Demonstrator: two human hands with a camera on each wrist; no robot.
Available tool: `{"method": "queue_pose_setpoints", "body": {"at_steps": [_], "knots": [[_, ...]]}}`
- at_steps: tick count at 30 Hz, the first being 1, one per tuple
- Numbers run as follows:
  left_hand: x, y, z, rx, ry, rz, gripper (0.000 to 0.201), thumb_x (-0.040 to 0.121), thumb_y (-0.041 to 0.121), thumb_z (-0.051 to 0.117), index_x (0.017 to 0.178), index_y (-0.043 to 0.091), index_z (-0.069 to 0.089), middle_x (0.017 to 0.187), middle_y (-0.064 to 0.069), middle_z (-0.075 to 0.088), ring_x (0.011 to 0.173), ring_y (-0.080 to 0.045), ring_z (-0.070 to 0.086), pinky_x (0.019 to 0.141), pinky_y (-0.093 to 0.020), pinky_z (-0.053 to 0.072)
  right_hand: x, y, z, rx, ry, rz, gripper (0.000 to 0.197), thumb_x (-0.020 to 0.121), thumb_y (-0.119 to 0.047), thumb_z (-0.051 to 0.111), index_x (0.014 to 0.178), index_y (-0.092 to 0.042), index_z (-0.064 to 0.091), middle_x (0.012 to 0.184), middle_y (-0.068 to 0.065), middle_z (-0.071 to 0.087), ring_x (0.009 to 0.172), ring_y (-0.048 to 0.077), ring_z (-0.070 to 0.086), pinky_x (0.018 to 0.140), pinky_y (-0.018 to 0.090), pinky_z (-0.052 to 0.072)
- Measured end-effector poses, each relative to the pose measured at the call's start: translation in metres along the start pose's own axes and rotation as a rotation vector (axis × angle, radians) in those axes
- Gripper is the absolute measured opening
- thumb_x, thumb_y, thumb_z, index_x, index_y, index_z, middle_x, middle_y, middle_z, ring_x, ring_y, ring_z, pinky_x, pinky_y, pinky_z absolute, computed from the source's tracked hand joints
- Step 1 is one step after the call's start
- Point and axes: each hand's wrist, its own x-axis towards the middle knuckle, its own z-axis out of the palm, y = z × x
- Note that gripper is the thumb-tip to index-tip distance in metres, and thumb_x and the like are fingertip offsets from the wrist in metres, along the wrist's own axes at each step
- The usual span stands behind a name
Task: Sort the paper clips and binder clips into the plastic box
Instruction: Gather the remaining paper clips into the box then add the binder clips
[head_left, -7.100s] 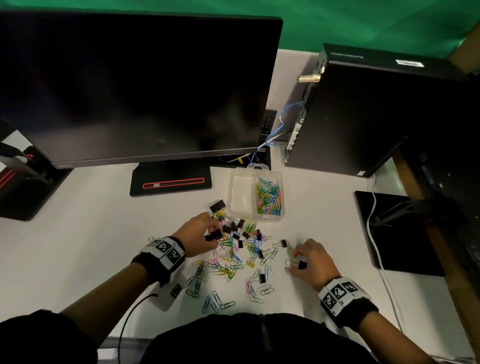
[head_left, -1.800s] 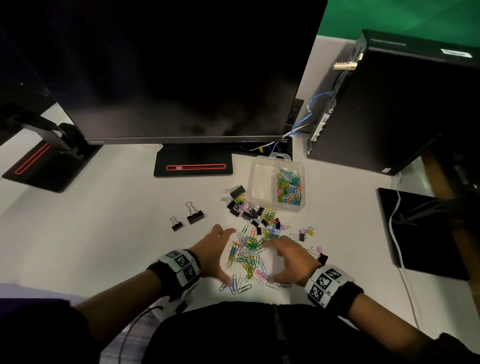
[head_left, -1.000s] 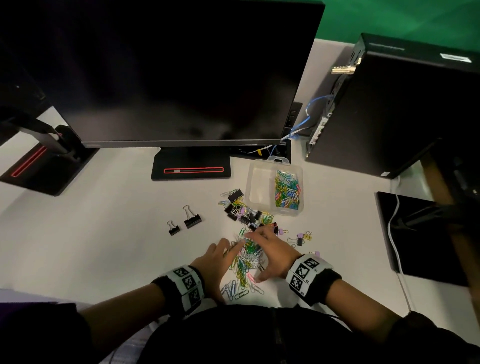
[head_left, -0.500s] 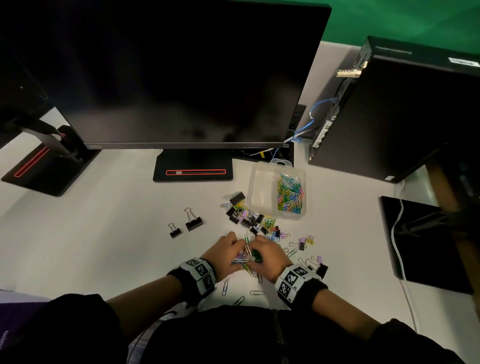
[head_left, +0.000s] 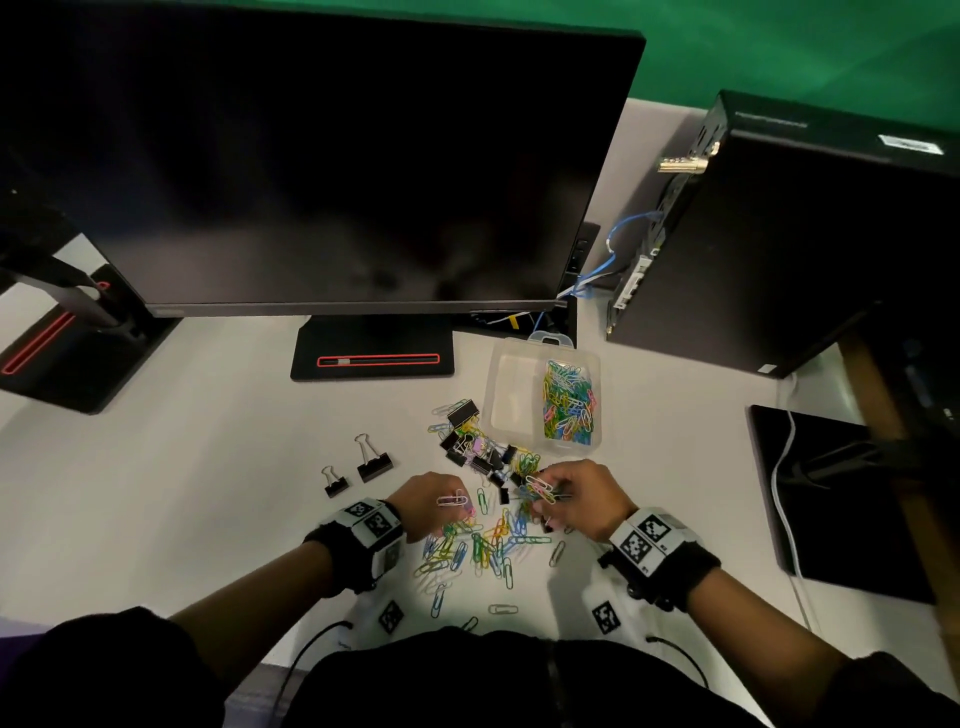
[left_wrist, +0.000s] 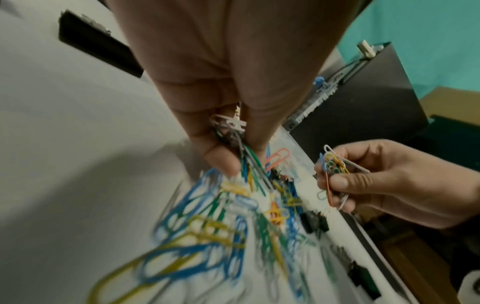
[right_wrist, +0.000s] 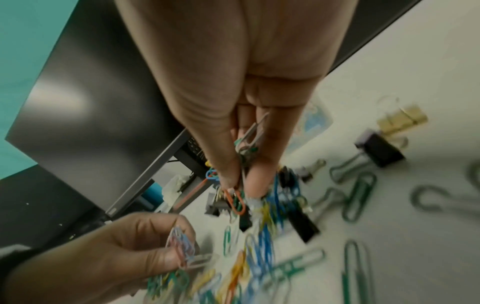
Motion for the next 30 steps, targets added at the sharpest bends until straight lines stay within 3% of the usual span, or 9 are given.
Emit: {"method": "queue_pose_setpoints", "body": {"at_steps": [3, 5, 7, 11, 15, 20, 24, 27, 30], "knots": [[0.007, 0.002, -0.008, -0.107, -0.031, 0.037, 0.013, 0.086, 0.018, 0.06, 0.09, 0.007, 0.066, 0.083, -0.005, 0.062, 0.049, 0.003, 0.056, 0.065, -0.027, 0.051, 0.007, -0.003, -0.023, 0.0, 0.037, -0.009, 0.014, 0.076, -0.014, 0.072, 0.09, -0.014, 0.069, 0.089, 0.003, 0.071, 0.081, 0.016, 0.067, 0.081, 0.034, 0.056], [0.012, 0.007, -0.013, -0.111, -0.043, 0.078, 0.013, 0.086, 0.016, 0.06, 0.089, 0.005, 0.066, 0.079, -0.002, 0.06, 0.047, 0.007, 0.054, 0.065, -0.027, 0.049, 0.016, -0.005, -0.039, 0.023, 0.105, 0.015, 0.016, 0.077, -0.012, 0.07, 0.092, -0.013, 0.068, 0.09, 0.007, 0.072, 0.08, 0.019, 0.069, 0.079, 0.035, 0.057], [0.017, 0.016, -0.017, -0.129, -0.047, 0.118, 0.012, 0.086, 0.014, 0.059, 0.089, 0.004, 0.066, 0.081, -0.003, 0.061, 0.054, 0.005, 0.057, 0.063, -0.026, 0.05, 0.027, -0.005, -0.054, 0.05, 0.198, 0.035, 0.015, 0.076, -0.011, 0.072, 0.09, -0.012, 0.069, 0.085, 0.009, 0.072, 0.074, 0.023, 0.069, 0.077, 0.04, 0.057], [0.033, 0.039, -0.022, -0.194, -0.024, 0.14, 0.009, 0.088, 0.013, 0.057, 0.088, 0.007, 0.064, 0.093, -0.01, 0.067, 0.076, -0.03, 0.065, 0.068, -0.038, 0.055, 0.055, 0.0, -0.067, 0.005, 0.273, 0.129, 0.013, 0.077, -0.01, 0.07, 0.09, -0.006, 0.068, 0.089, 0.012, 0.071, 0.065, 0.023, 0.068, 0.072, 0.034, 0.057], [0.054, 0.059, -0.021, -0.302, -0.011, 0.137, 0.008, 0.087, 0.017, 0.059, 0.082, 0.022, 0.062, 0.084, 0.003, 0.067, 0.088, -0.038, 0.066, 0.071, -0.042, 0.056, 0.078, 0.006, -0.061, -0.072, 0.22, 0.179, 0.027, 0.079, -0.007, 0.067, 0.106, -0.009, 0.066, 0.109, 0.012, 0.068, 0.097, 0.028, 0.065, 0.093, 0.036, 0.05], [0.073, 0.08, -0.018, -0.445, 0.023, 0.164, 0.011, 0.089, 0.009, 0.057, 0.095, 0.001, 0.063, 0.08, 0.001, 0.064, 0.071, -0.015, 0.064, 0.054, -0.016, 0.052, 0.093, 0.002, -0.063, -0.108, 0.212, 0.11, 0.045, 0.082, 0.007, 0.045, 0.118, -0.015, 0.06, 0.124, 0.013, 0.061, 0.113, 0.03, 0.057, 0.099, 0.031, 0.043], [0.086, 0.081, -0.017, -0.465, 0.025, 0.154, 0.009, 0.088, 0.01, 0.058, 0.094, 0.006, 0.063, 0.081, 0.002, 0.064, 0.084, -0.035, 0.062, 0.061, -0.025, 0.055, 0.096, -0.002, -0.064, -0.357, 0.046, 0.065, 0.045, 0.084, 0.005, 0.042, 0.124, -0.012, 0.055, 0.14, 0.01, 0.046, 0.128, 0.028, 0.043, 0.106, 0.03, 0.031], [0.096, 0.08, -0.02, -0.476, 0.058, 0.105, 0.018, 0.088, 0.009, 0.057, 0.101, -0.003, 0.063, 0.08, 0.001, 0.064, 0.082, -0.032, 0.061, 0.064, -0.027, 0.055, 0.092, -0.002, -0.065, -0.415, -0.044, 0.028, 0.038, 0.085, 0.003, 0.043, 0.116, -0.009, 0.061, 0.131, 0.011, 0.053, 0.122, 0.028, 0.047, 0.101, 0.029, 0.035], [0.111, 0.085, -0.028, -0.485, 0.111, 0.078, 0.021, 0.089, 0.01, 0.058, 0.101, -0.005, 0.063, 0.083, -0.004, 0.064, 0.072, -0.021, 0.062, 0.057, -0.017, 0.053, 0.086, 0.0, -0.073, -0.288, 0.109, 0.029, 0.035, 0.085, 0.005, 0.044, 0.106, -0.011, 0.067, 0.121, 0.012, 0.06, 0.111, 0.028, 0.055, 0.097, 0.029, 0.041]]}}
